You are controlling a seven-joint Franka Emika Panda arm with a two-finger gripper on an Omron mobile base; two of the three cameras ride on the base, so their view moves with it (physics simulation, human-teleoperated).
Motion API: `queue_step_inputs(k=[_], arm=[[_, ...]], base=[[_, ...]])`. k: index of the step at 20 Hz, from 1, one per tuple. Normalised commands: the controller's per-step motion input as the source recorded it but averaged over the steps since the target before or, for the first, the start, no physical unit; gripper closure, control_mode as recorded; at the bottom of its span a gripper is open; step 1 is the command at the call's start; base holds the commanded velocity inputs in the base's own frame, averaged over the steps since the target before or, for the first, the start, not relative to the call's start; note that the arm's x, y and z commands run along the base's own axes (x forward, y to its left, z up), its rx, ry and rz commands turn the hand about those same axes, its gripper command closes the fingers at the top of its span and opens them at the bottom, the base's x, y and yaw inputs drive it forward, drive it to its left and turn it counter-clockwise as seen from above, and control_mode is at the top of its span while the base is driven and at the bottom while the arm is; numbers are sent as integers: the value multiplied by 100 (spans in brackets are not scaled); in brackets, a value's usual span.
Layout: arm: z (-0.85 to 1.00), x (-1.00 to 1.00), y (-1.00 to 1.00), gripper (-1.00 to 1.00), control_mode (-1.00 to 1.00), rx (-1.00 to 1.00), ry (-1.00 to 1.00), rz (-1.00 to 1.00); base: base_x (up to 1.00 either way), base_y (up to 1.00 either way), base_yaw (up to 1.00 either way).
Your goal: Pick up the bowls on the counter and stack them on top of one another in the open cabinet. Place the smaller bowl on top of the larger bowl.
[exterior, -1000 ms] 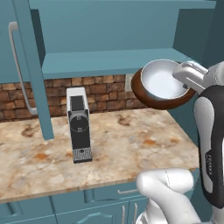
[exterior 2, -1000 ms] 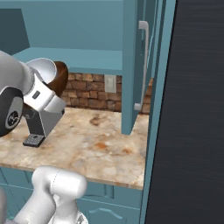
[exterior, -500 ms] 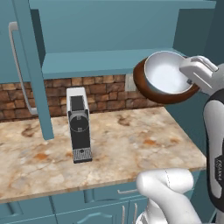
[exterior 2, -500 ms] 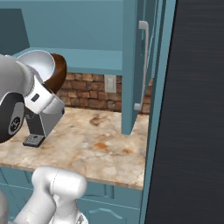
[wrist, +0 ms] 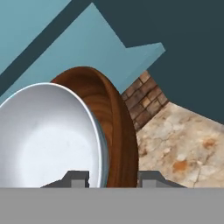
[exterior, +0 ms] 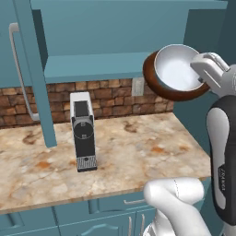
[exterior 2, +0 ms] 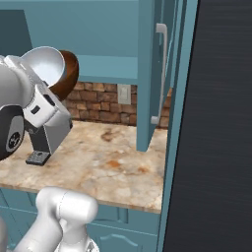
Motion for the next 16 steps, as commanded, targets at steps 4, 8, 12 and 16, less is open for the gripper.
queue_step_inputs(k=[4, 8, 12, 16], arm=[[12, 5, 0, 100, -100, 11, -5, -14], [9, 0, -1, 100, -100, 16, -6, -10], [5, 0, -2, 100, -100, 14, -6, -6], [6, 19, 0, 100, -100, 5, -5, -5]], base=[[0, 0, 0], [0, 0, 0], [0, 0, 0], [0, 0, 0]])
